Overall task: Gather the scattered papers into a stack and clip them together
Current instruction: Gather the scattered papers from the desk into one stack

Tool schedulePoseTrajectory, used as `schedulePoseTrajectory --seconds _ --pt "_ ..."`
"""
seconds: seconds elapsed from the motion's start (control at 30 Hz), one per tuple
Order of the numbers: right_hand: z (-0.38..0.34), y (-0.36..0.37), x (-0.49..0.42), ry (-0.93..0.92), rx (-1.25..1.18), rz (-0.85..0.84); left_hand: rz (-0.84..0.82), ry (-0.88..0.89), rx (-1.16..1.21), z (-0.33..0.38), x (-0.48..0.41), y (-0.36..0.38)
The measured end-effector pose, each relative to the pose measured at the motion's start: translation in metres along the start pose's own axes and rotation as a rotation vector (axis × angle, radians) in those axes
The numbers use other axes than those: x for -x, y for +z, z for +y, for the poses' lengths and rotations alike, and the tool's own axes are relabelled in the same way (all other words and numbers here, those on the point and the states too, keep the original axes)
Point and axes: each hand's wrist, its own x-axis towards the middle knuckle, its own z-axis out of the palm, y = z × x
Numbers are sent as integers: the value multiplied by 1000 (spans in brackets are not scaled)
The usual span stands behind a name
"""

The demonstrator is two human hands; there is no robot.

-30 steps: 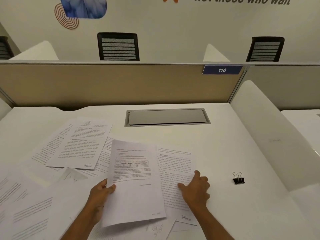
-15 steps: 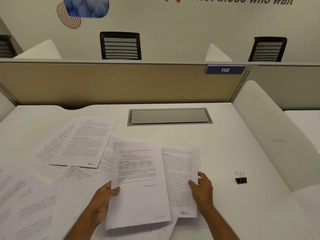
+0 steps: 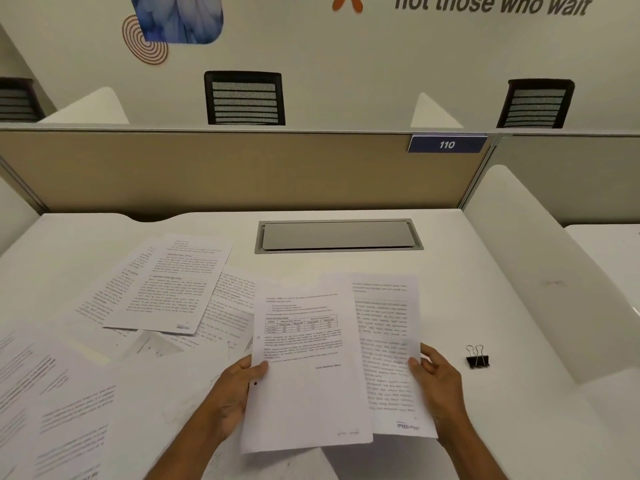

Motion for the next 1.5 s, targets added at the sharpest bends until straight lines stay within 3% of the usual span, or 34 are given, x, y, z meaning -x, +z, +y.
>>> schedulePoseTrajectory --seconds 0.5,0.8,1.03,1.1,1.2,1.4,1.5 --pt "-7 17 -3 2 43 -108 58 84 -172 13 2 74" --pt "-25 11 -12 -4 31 -140 -18 7 -196 21 -8 94" --pt "-10 13 -4 292 -166 -89 22 85 -44 26 -12 77" --pt "1 24 10 275 -34 -87 43 117 7 31 -12 65" --pt "22 53 34 106 300 -102 93 152 88 35 -7 38" --pt "42 129 91 -216 1010 -328 251 188 164 17 22 -46" --pt "46 154 111 -214 1278 -419 362 178 194 -3 41 -98"
